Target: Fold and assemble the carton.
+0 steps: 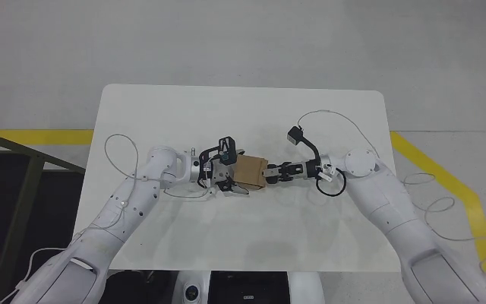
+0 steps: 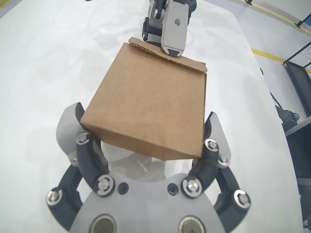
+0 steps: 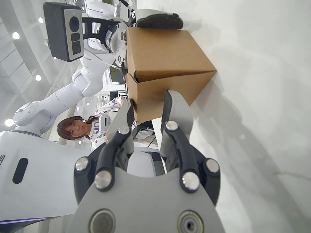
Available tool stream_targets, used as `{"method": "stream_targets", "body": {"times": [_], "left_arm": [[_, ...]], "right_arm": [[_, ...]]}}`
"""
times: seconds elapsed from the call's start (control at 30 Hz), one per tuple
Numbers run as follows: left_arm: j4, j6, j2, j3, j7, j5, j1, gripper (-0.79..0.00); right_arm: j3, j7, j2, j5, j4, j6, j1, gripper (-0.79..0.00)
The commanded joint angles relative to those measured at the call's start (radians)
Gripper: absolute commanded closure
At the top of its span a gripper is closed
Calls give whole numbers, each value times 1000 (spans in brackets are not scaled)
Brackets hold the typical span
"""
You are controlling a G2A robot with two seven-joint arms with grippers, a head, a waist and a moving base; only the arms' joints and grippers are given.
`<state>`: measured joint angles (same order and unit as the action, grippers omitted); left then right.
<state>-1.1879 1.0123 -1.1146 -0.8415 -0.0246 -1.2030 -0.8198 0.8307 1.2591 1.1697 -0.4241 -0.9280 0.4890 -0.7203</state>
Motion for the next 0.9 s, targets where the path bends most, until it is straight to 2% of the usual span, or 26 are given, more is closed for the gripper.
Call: {"method": "stream_targets", "body": {"times": [0.0, 0.87], "left_arm": [[0, 0, 0, 0, 0, 0, 0, -785], [0, 0, 1, 5, 0, 0, 0, -785]], "right_arm": [[8, -1, -2, 1, -1, 0, -2, -200], [61, -22, -23, 73, -72, -67, -40, -197]]}}
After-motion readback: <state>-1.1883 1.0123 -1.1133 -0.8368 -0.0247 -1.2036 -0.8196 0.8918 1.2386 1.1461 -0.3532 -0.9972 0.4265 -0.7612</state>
